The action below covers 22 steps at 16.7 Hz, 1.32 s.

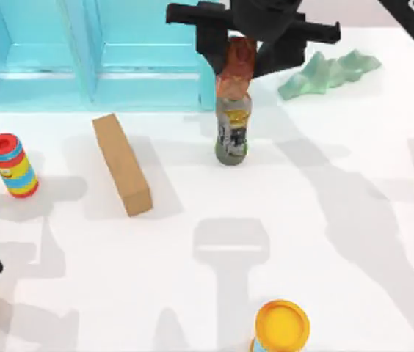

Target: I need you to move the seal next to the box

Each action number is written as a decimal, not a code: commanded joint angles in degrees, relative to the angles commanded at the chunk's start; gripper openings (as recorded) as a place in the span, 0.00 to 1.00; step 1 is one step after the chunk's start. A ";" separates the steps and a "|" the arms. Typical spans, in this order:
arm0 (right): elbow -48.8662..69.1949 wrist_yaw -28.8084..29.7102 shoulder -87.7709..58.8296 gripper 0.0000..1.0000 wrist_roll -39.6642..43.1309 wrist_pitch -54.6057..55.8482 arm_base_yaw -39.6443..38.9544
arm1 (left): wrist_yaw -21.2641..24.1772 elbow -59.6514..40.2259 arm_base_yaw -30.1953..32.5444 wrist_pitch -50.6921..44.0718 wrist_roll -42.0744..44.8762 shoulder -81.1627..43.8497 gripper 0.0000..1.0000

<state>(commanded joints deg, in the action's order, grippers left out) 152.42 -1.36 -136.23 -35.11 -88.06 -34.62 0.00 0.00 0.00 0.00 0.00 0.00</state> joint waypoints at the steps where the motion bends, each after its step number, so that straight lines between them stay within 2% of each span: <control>1: -5.52 -0.35 3.86 0.00 3.46 1.61 3.45 | 0.00 0.00 0.00 0.00 0.00 0.00 1.00; 7: -34.44 -0.60 20.60 0.00 22.04 9.62 22.13 | 0.00 0.00 0.00 0.00 0.00 0.00 1.00; 11: -45.22 0.33 23.50 0.00 29.58 12.37 29.69 | 0.00 0.00 0.00 0.00 0.00 0.00 1.00; 18: -47.19 0.63 23.32 0.00 30.88 12.90 30.86 | 0.00 0.00 0.00 0.00 0.00 0.00 1.00; 22: -53.20 0.63 22.97 0.00 30.79 19.51 30.83 | 0.00 0.00 0.00 0.00 0.00 0.00 1.00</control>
<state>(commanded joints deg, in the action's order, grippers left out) 99.23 -0.73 -113.26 -4.33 -68.55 -3.79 0.00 0.00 0.00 0.00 0.00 0.00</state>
